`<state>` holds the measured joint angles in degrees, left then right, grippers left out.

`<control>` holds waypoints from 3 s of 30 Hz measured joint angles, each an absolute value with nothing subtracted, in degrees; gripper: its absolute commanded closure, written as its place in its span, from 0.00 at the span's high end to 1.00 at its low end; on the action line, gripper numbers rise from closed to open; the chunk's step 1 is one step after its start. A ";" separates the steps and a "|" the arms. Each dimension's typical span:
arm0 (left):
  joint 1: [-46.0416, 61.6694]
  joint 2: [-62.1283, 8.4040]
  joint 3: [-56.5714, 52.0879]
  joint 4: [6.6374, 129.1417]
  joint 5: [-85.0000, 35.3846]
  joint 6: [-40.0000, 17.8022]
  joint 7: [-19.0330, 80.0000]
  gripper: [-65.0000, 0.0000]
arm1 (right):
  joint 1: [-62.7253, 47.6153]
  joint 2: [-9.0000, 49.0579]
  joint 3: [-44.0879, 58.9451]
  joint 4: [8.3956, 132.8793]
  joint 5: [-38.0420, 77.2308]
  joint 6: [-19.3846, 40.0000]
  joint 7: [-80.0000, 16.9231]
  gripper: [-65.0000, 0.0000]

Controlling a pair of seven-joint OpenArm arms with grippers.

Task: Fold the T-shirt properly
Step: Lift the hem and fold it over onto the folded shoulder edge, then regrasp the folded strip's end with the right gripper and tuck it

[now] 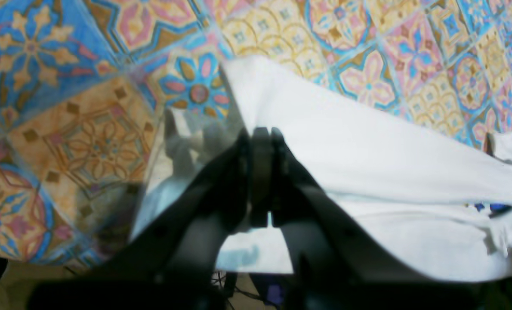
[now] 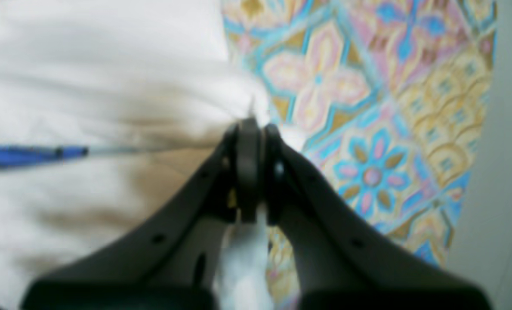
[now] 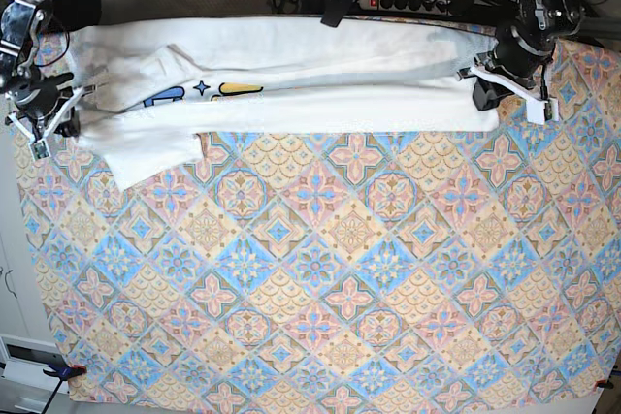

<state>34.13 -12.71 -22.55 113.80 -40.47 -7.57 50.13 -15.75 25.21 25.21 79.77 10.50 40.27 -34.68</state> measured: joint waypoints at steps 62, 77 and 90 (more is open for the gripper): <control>30.04 -15.27 -33.10 105.65 -51.70 -7.31 57.01 0.69 | -4.69 20.29 18.65 87.24 8.19 36.84 -42.85 0.41; 30.20 -15.25 -33.10 105.65 -51.90 -7.31 57.04 0.69 | 5.32 20.69 12.47 58.15 1.26 36.23 -32.38 0.41; 30.20 -15.25 -33.10 105.65 -51.90 -7.33 56.99 0.69 | 5.74 20.80 14.57 55.11 1.50 36.49 -28.67 0.41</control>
<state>30.20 -15.25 -33.10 105.65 -51.90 -7.33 56.99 5.74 20.80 14.57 55.11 1.50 36.49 -28.67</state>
